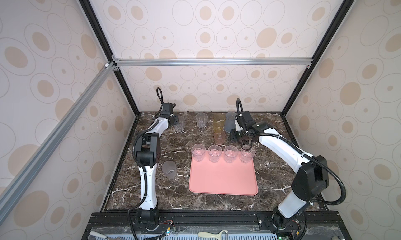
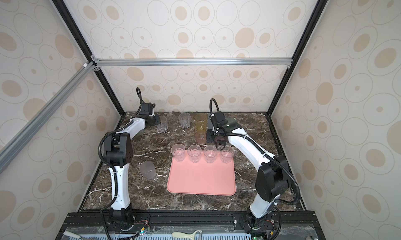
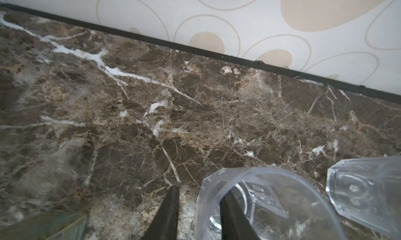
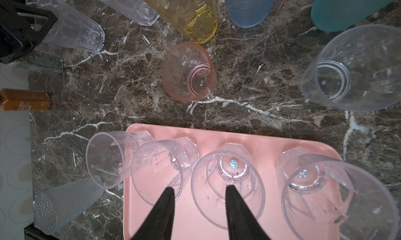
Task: Place the glasses into the tray
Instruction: 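Grasp the upside-down clear glass near the back with the left gripper, then lift the glass with the left gripper toward the right gripper while the right reaches in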
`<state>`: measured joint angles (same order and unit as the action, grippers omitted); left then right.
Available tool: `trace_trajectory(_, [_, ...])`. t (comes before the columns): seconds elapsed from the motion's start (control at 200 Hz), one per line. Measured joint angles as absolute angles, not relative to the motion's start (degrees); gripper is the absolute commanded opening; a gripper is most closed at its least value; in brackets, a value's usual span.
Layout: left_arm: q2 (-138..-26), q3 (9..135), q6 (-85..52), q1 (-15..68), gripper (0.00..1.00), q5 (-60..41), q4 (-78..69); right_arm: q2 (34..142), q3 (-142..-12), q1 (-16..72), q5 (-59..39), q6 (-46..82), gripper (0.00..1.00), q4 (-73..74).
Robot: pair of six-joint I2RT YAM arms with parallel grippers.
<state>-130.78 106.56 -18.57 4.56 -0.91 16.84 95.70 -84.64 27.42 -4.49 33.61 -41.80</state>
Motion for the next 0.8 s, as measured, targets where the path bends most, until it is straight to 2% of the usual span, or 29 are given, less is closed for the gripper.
trace_trajectory(0.09, [-130.8, 107.0, -17.8, 4.8, 0.1, -0.6, 18.0, 95.8, -84.6, 27.5, -4.3, 33.6, 0.42, -41.8])
trace_trajectory(0.18, [-130.3, 107.1, -17.2, 5.0, 0.06, 0.0, 18.3, 95.8, -84.6, 27.7, -4.3, 33.6, 0.42, -41.8])
trace_trajectory(0.385, [-125.5, 102.0, -17.0, 5.5, 0.05, 0.5, 19.0, 96.1, -85.5, 28.8, -3.9, 33.7, 0.42, -42.2])
trace_trajectory(0.62, [-108.3, 88.4, -18.7, 9.1, 0.05, 0.6, 15.6, 97.4, -90.9, 33.6, -1.0, 34.5, 0.41, -41.9])
trace_trajectory(0.8, [-95.9, 77.4, -22.6, 15.0, 0.05, 0.7, 11.1, 99.4, -97.0, 39.6, 4.4, 34.6, 0.42, -42.0])
